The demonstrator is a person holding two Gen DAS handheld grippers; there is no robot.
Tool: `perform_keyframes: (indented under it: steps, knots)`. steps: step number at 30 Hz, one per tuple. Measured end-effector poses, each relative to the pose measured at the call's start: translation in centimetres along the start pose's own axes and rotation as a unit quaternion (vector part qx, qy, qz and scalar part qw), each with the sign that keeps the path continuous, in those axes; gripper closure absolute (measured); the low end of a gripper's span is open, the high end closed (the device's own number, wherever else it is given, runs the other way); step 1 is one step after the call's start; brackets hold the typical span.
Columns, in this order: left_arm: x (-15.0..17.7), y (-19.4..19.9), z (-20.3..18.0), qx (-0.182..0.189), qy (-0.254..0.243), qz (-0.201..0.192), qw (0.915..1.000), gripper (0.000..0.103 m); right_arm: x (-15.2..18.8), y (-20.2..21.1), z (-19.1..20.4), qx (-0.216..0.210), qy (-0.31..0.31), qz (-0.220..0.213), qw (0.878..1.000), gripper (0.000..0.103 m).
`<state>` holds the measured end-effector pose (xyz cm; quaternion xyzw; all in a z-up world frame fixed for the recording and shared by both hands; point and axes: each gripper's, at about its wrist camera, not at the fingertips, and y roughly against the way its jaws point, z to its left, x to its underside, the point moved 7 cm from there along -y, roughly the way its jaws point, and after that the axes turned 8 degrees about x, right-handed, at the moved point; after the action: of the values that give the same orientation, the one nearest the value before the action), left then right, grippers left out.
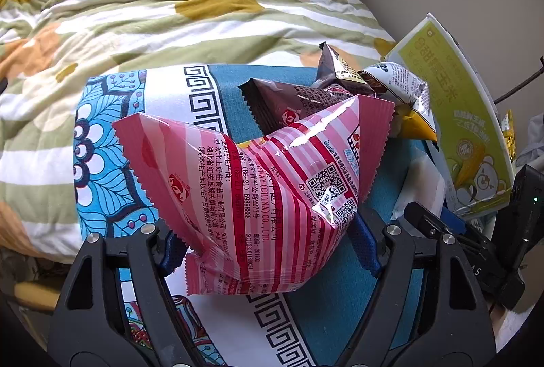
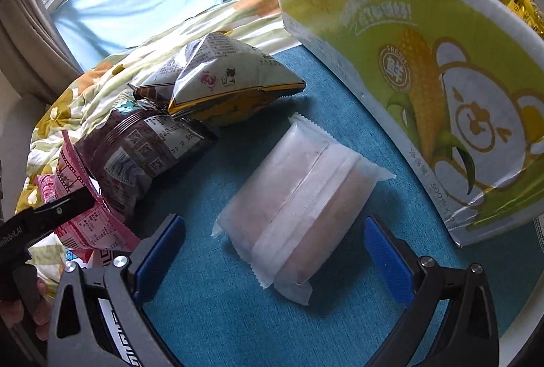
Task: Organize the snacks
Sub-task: 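Grasp the pink striped bag with left tool while right grasps white pastry pack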
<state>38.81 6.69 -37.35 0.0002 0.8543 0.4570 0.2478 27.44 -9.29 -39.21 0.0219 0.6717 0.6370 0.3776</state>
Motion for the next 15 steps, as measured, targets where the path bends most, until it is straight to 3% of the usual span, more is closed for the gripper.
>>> perform_keyframes:
  steps: [4,15]
  knots:
    - [0.7,0.3,-0.3,0.002,0.003,-0.003,1.0000,0.032,0.0,-0.7,-0.2,0.001,-0.012,0.005,1.000,0.000]
    - [2.0,1.1,-0.2,0.001,0.006,0.001,1.0000,0.032,-1.2,-2.2,0.6,0.040,0.008,-0.009,0.999,0.000]
